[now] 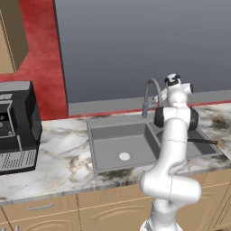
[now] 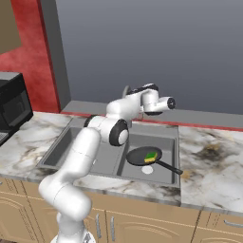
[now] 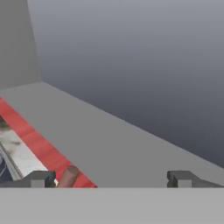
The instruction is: Pick the pan and sponge and place them into the sink. Then turn on the water.
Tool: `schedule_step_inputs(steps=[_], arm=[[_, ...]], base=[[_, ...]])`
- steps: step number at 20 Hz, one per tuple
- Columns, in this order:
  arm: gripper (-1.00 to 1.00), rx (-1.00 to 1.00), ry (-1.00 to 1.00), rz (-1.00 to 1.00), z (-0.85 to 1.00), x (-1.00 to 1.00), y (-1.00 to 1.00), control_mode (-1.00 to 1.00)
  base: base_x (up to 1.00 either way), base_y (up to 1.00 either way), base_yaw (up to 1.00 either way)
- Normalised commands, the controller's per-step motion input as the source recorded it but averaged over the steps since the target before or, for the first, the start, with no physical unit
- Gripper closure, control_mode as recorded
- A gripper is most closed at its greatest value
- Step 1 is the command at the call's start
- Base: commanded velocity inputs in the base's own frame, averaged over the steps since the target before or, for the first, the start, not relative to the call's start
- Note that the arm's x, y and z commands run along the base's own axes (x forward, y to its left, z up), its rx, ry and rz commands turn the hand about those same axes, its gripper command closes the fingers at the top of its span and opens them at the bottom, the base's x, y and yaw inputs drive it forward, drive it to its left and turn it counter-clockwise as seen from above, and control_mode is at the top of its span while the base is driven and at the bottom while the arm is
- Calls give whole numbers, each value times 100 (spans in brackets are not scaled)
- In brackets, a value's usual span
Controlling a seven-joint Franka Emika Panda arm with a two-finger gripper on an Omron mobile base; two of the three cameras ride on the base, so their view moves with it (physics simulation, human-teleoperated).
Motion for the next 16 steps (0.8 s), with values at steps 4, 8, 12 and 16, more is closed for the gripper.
schedule_step_inputs(steps=[4,8,12,16], arm=[[-100,-1,-6,-13,-18,0,-92,-100],[-100,0,-3,-14,-16,0,-100,-100],[-100,0,-2,-14,-18,0,-100,-100],[-100,0,-2,-13,-19,0,-100,-100]], base=[[0,0,0],[0,0,0],[0,0,0],[0,0,0]])
